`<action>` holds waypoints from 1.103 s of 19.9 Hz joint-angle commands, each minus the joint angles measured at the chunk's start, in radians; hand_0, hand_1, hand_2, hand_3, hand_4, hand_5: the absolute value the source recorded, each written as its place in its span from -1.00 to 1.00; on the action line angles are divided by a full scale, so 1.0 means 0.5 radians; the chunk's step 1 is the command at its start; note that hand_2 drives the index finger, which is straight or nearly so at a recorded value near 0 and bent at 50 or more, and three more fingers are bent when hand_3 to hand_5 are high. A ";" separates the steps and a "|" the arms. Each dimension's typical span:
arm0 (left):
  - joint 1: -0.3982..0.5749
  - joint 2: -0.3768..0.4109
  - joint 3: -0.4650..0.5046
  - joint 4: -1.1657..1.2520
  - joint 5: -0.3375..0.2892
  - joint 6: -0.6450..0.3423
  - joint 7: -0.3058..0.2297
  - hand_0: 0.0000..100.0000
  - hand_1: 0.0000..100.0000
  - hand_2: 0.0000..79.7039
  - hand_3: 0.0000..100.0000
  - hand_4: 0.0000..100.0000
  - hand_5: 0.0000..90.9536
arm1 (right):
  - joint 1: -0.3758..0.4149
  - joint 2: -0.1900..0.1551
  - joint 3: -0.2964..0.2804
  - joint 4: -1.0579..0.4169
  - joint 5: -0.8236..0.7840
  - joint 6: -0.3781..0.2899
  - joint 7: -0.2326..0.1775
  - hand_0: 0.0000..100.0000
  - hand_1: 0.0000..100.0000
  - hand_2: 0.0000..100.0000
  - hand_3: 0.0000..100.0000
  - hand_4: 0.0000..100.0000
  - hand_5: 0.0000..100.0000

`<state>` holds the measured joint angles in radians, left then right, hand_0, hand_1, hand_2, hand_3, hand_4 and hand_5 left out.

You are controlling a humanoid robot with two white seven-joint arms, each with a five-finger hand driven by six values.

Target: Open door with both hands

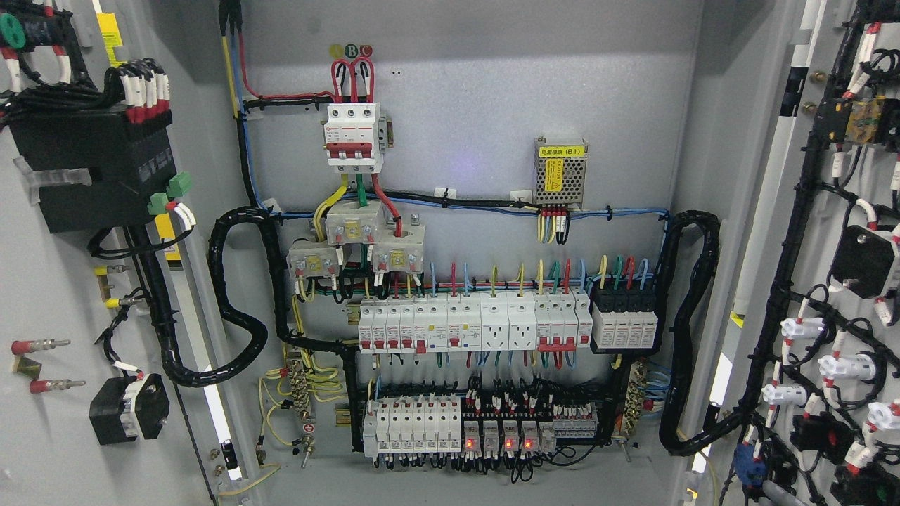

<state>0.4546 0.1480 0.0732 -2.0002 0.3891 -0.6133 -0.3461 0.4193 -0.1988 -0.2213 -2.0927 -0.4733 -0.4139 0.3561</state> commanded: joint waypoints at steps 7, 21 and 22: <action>0.014 0.005 0.369 0.178 0.111 0.079 -0.173 -0.76 0.11 -1.00 -1.00 -1.00 -1.00 | 0.088 0.020 -0.254 -0.002 -0.167 -0.016 0.003 -1.00 0.00 -0.92 -1.00 -1.00 -1.00; -0.032 0.081 0.636 0.227 0.360 0.294 -0.219 -0.76 0.11 -1.00 -1.00 -1.00 -1.00 | 0.109 0.051 -0.346 0.001 -0.305 -0.031 0.000 -1.00 0.00 -0.92 -1.00 -1.00 -1.00; -0.032 0.100 0.663 0.233 0.406 0.294 -0.249 -0.76 0.11 -1.00 -1.00 -1.00 -1.00 | 0.109 0.051 -0.355 0.001 -0.314 -0.031 0.000 -1.00 0.00 -0.92 -1.00 -1.00 -1.00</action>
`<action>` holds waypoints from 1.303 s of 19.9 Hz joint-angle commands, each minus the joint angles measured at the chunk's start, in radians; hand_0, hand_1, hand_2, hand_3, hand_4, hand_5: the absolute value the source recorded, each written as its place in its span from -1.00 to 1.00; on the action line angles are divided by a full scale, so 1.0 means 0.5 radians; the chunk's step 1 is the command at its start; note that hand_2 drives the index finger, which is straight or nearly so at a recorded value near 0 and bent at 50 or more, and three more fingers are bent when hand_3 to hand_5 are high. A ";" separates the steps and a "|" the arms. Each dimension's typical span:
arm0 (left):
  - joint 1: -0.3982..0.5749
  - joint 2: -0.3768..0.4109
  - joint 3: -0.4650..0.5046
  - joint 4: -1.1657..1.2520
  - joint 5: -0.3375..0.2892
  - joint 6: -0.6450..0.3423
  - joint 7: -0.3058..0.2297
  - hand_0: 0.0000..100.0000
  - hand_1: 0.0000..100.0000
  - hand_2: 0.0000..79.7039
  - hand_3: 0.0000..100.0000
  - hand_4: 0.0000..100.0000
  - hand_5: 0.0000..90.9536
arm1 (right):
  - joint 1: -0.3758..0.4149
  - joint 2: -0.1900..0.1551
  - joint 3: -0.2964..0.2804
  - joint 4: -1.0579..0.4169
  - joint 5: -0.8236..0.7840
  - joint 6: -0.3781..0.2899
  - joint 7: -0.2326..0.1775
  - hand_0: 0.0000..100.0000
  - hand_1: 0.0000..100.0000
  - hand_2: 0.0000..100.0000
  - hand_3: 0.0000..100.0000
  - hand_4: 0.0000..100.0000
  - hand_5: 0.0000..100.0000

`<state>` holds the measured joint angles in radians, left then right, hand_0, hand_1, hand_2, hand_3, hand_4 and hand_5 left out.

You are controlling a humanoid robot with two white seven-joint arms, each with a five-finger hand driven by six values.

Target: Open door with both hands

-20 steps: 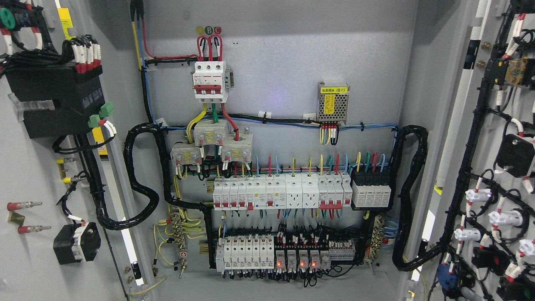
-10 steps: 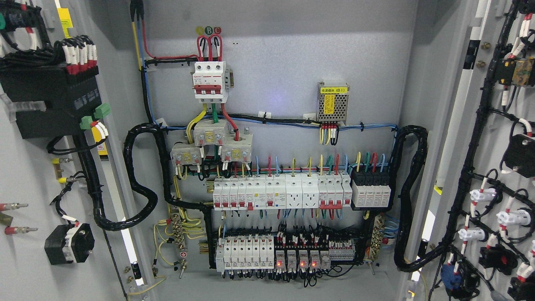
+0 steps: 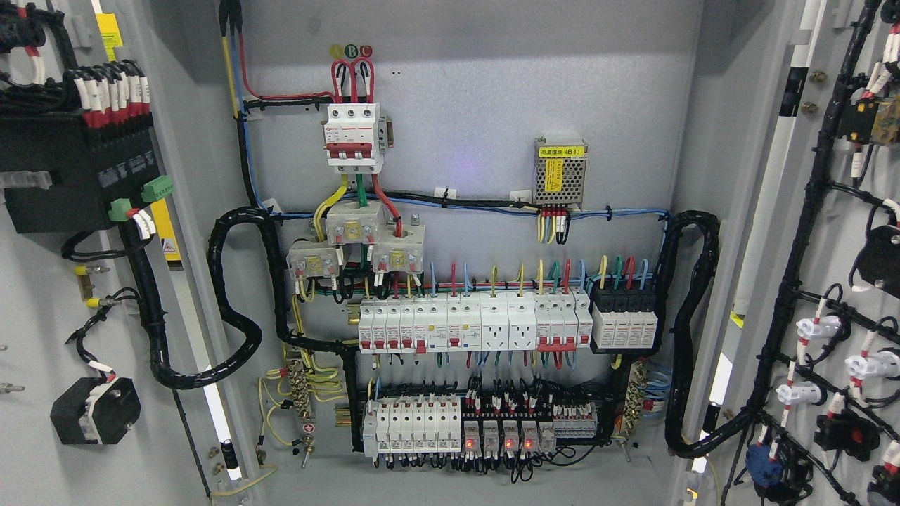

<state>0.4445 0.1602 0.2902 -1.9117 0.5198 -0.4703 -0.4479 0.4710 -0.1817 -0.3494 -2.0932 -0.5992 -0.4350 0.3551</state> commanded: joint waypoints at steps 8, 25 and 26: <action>-0.018 0.238 0.294 0.289 0.319 0.075 -0.163 -0.76 0.11 -1.00 -1.00 -1.00 -1.00 | 0.021 0.020 -0.163 0.005 -0.231 0.023 0.002 -1.00 0.00 -0.92 -1.00 -1.00 -1.00; -0.107 0.514 0.374 0.525 0.675 0.376 -0.411 -0.76 0.11 -1.00 -1.00 -1.00 -1.00 | 0.043 0.029 -0.182 0.023 -0.305 0.023 0.002 -1.00 0.00 -0.92 -1.00 -1.00 -1.00; -0.107 0.548 0.374 0.547 0.712 0.376 -0.414 -0.76 0.11 -1.00 -1.00 -1.00 -1.00 | 0.043 0.029 -0.182 0.023 -0.305 0.020 0.002 -1.00 0.00 -0.92 -1.00 -1.00 -1.00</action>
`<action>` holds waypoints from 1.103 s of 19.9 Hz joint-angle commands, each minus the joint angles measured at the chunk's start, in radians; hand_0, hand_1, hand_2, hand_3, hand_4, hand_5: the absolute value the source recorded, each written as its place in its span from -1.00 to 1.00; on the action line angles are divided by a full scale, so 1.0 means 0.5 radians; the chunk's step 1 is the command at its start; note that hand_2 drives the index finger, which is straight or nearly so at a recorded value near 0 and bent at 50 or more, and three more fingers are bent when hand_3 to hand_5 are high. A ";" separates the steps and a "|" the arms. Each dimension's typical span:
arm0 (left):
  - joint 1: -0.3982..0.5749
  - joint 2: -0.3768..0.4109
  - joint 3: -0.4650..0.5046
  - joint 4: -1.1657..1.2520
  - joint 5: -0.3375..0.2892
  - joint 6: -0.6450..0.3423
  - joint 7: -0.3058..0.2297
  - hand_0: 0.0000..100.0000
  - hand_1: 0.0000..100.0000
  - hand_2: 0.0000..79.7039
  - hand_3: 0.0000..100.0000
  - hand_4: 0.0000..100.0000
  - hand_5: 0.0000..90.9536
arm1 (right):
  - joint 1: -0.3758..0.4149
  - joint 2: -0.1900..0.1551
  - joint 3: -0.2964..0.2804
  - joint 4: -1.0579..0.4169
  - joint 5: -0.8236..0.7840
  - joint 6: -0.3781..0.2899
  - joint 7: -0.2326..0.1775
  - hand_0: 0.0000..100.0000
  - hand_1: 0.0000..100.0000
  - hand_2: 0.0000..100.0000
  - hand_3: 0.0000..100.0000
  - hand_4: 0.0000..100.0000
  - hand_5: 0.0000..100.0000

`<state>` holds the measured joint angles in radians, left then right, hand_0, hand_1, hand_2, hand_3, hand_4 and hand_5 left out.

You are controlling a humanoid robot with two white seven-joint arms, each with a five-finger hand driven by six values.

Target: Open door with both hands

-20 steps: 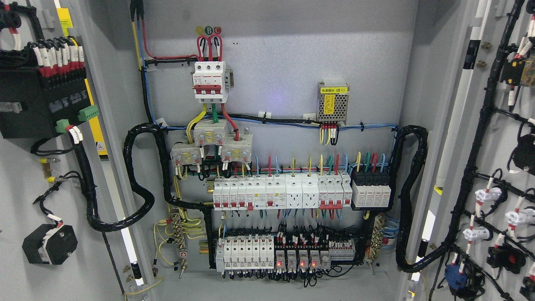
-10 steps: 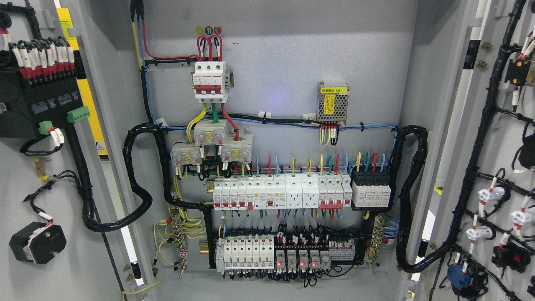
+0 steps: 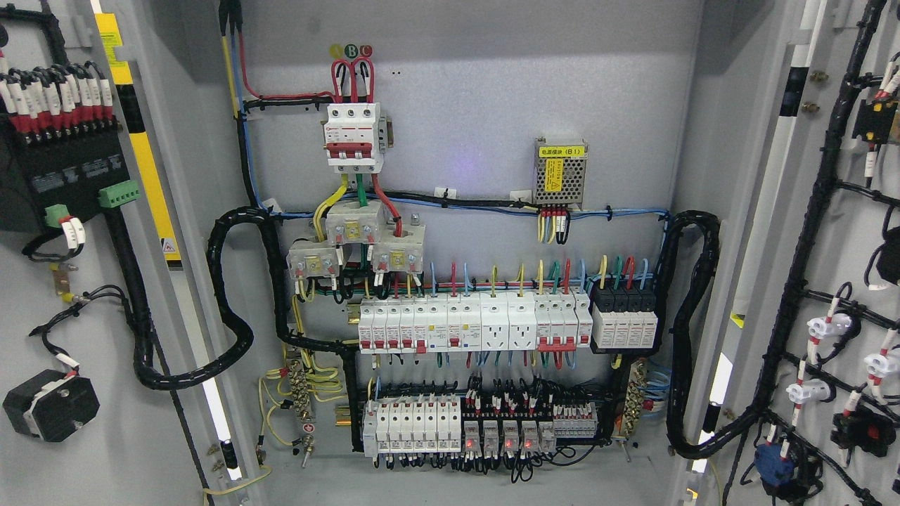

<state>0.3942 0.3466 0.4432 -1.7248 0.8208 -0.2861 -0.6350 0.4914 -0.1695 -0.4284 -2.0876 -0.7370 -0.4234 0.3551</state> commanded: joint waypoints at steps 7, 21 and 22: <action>-0.080 0.334 0.089 0.354 0.261 0.100 -0.040 -0.76 0.11 -1.00 -1.00 -1.00 -1.00 | 0.002 -0.008 0.034 -0.003 -0.026 -0.018 0.005 -1.00 0.00 -0.92 -1.00 -1.00 -1.00; -0.196 0.378 0.086 0.474 0.261 0.143 -0.040 -0.76 0.11 -1.00 -1.00 -1.00 -1.00 | -0.120 -0.106 0.243 -0.006 -0.023 -0.031 0.026 -1.00 0.00 -0.92 -1.00 -1.00 -1.00; -0.196 0.374 0.086 0.474 0.261 0.143 -0.040 -0.76 0.11 -1.00 -1.00 -1.00 -1.00 | -0.136 -0.112 0.267 -0.006 -0.023 -0.031 0.026 -1.00 0.00 -0.92 -1.00 -1.00 -1.00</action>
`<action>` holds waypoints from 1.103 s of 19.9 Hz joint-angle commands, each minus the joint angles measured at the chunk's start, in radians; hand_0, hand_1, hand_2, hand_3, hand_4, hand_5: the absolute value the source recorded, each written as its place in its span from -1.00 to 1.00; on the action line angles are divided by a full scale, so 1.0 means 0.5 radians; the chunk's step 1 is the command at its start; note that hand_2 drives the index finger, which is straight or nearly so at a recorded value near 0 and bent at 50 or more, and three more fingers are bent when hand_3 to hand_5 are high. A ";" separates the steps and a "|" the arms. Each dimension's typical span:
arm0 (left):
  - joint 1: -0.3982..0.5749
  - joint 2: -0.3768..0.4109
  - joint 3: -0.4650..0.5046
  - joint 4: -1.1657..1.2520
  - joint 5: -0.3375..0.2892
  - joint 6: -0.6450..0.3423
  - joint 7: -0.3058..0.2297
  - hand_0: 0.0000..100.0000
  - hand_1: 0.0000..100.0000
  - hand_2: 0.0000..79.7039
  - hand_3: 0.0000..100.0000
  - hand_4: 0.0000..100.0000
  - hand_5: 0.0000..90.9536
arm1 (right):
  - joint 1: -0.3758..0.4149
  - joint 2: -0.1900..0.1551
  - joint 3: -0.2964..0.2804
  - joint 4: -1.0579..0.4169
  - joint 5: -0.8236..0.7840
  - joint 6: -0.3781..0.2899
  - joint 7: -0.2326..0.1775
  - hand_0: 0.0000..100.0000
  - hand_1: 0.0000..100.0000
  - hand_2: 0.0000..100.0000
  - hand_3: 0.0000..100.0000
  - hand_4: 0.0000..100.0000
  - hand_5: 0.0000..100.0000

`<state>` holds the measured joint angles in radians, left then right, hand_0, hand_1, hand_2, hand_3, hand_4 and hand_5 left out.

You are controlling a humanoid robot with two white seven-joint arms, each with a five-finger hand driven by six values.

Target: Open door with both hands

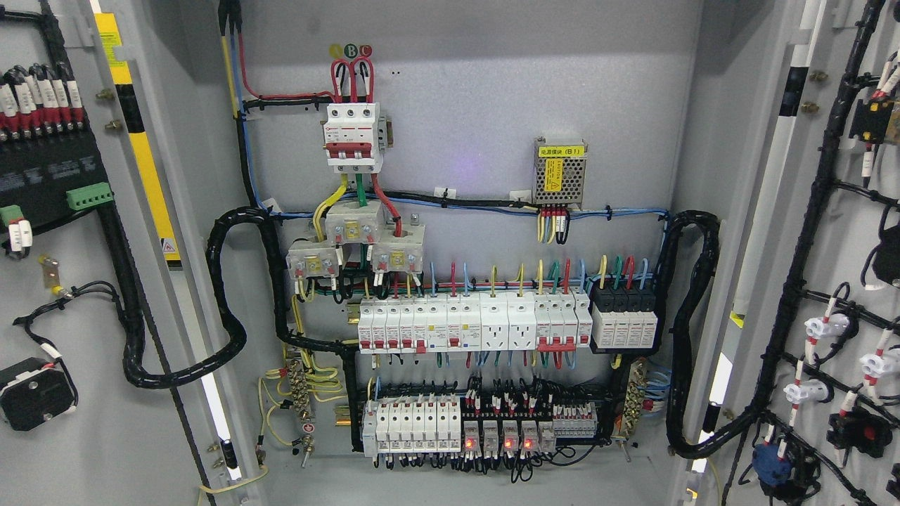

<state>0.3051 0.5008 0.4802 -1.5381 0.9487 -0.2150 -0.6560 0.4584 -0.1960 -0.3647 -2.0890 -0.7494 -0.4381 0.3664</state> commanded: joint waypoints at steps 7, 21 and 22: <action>0.006 0.048 0.012 0.039 0.011 0.001 0.002 -0.76 0.11 -1.00 -1.00 -1.00 -1.00 | -0.067 -0.062 0.241 -0.001 0.005 0.002 0.004 -1.00 0.00 -0.92 -1.00 -1.00 -1.00; 0.074 -0.044 -0.052 -0.240 0.008 0.001 0.002 -0.76 0.11 -1.00 -1.00 -1.00 -1.00 | -0.052 -0.062 0.367 0.009 0.029 0.026 -0.003 -1.00 0.00 -0.92 -1.00 -1.00 -1.00; 0.083 -0.063 -0.068 -0.280 0.005 0.001 0.002 -0.76 0.11 -1.00 -1.00 -1.00 -1.00 | -0.052 -0.065 0.382 0.012 0.032 0.026 -0.006 -1.00 0.00 -0.92 -1.00 -1.00 -1.00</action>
<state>0.3284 0.5013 0.4749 -1.5784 0.9527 -0.2149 -0.6516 0.4305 -0.2224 -0.2387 -2.0875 -0.7390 -0.4256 0.3748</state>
